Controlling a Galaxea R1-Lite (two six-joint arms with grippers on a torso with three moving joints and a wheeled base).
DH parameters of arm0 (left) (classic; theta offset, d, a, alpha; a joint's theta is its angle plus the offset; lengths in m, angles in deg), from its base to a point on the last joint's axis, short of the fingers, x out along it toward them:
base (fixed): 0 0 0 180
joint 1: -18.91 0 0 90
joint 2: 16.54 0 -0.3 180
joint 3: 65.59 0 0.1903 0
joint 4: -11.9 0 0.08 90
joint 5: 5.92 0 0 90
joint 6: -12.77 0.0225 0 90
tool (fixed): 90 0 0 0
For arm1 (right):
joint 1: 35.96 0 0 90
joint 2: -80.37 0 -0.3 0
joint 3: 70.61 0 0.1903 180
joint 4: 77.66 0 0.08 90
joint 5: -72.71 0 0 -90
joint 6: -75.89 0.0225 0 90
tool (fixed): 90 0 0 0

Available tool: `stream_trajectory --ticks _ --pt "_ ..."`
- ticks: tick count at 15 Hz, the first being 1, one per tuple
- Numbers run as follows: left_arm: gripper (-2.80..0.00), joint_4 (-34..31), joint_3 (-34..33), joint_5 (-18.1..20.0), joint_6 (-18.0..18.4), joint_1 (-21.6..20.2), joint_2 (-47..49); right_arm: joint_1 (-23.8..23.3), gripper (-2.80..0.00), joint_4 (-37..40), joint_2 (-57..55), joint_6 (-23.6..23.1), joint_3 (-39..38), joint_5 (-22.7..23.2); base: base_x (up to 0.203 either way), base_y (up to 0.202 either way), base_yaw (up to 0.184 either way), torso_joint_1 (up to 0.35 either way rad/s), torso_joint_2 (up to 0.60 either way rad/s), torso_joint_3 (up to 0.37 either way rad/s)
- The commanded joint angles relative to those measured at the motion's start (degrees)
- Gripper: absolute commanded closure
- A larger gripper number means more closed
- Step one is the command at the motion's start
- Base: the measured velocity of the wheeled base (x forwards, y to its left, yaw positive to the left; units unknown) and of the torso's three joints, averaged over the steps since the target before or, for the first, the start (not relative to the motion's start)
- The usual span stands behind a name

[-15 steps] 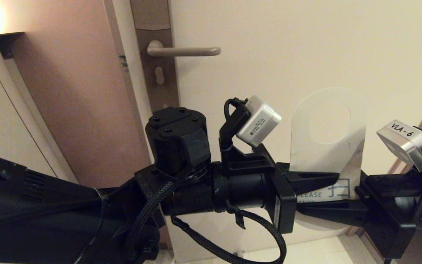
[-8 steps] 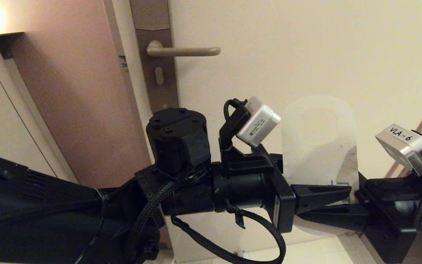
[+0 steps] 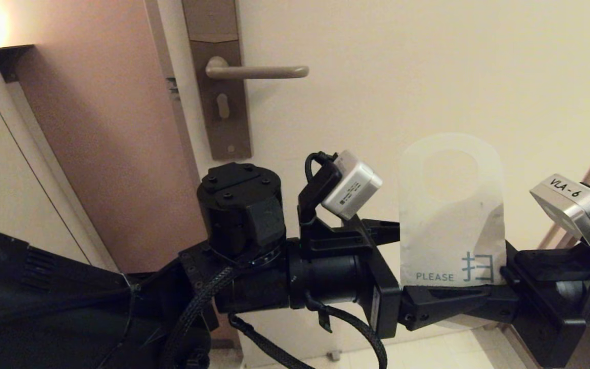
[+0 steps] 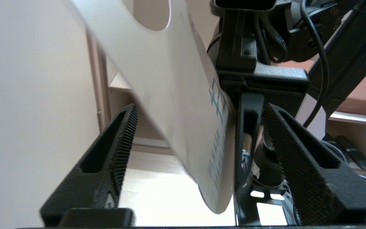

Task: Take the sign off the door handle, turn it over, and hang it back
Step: Hand it to the other hand

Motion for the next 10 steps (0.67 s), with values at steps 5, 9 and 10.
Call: stream_trajectory --ticks 5,9,10 --pt "-2.8 0.27 -2.57 0.05 -0.14 -2.71 -4.68 -0.19 0.0 -0.25 0.49 -0.12 -0.48 -0.11 0.0 0.0 0.0 0.0 0.0 0.0" --pt "-2.8 0.27 -6.35 0.05 0.07 -3.67 -7.96 -0.8 0.0 -0.25 0.84 -0.21 -1.26 -1.3 0.0 0.0 0.0 0.0 0.0 0.0" --pt "-2.8 0.27 -7.78 0.06 0.17 -3.99 -9.11 -0.89 0.0 -0.25 1.0 -0.21 -1.36 -1.3 0.0 0.0 0.0 0.0 0.0 0.0"
